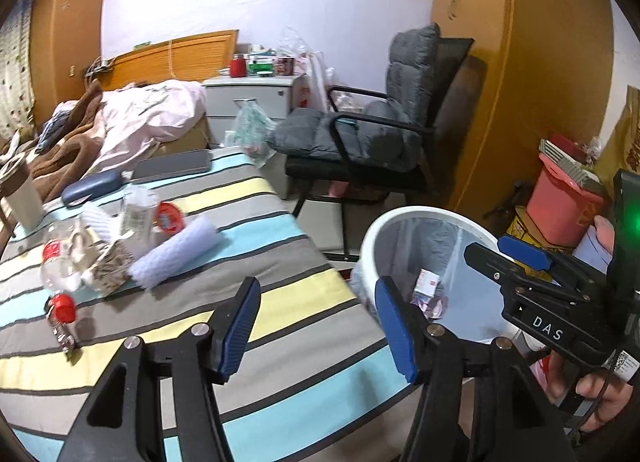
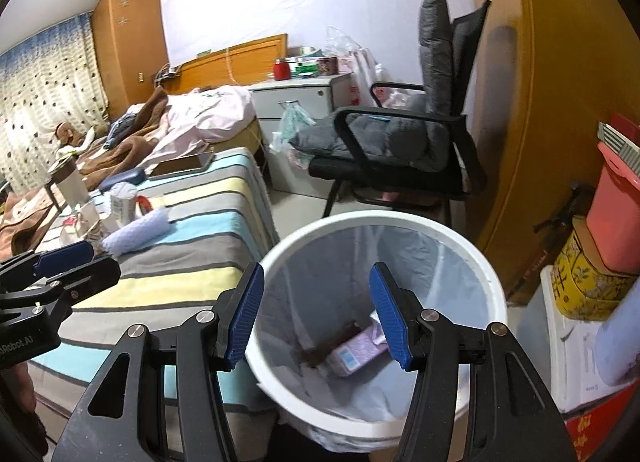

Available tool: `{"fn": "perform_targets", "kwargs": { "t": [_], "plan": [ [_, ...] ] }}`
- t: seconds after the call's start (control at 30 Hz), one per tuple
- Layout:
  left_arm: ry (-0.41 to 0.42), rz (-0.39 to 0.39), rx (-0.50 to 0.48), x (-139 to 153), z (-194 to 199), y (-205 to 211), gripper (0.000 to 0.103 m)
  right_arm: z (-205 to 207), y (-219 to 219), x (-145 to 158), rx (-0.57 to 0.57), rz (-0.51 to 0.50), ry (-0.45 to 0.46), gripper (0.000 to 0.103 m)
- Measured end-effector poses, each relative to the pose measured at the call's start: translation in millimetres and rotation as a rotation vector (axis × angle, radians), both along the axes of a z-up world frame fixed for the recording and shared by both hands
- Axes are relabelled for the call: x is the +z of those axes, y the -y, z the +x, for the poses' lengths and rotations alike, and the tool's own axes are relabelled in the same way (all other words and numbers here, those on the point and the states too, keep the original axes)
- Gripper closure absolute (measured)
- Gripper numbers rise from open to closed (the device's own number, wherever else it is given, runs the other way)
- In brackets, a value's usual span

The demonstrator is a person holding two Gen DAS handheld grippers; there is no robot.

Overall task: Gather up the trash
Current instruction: 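Move both open grippers back over the table, then grasp the lavender foam mesh sleeve with the right gripper while the left grasps the Coca-Cola bottle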

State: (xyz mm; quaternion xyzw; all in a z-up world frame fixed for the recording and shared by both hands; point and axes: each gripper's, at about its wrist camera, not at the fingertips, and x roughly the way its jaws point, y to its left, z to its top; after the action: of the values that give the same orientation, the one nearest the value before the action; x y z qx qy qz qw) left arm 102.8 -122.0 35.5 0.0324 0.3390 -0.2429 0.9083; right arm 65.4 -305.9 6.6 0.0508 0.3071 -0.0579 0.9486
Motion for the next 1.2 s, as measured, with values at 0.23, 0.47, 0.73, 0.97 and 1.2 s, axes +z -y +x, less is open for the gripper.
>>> {"fn": "perform_targets", "kwargs": {
  "t": [0.23,0.47,0.73,0.97,1.2],
  "plan": [
    [0.011,0.003,0.088,0.5,-1.0,-40.6,0.041,8.8,-29.7,4.9,0.062,-0.008,0.015,0.046],
    [0.016,-0.004,0.201,1.5,3.1,-92.2,0.036,22.9,-61.1,8.9,0.128,-0.015,0.026,0.046],
    [0.003,-0.011,0.351,-2.6,12.9,-158.1,0.033,45.7,-96.3,9.7,0.208,-0.01,0.02,0.046],
    [-0.02,-0.011,0.438,-12.9,23.0,-203.1,0.032,65.7,-125.7,3.3,0.262,-0.017,-0.019,0.046],
    [-0.057,-0.025,0.462,-23.9,44.8,-226.2,0.029,93.5,-145.5,-10.1,0.286,0.027,-0.089,0.046]
  ]
}}
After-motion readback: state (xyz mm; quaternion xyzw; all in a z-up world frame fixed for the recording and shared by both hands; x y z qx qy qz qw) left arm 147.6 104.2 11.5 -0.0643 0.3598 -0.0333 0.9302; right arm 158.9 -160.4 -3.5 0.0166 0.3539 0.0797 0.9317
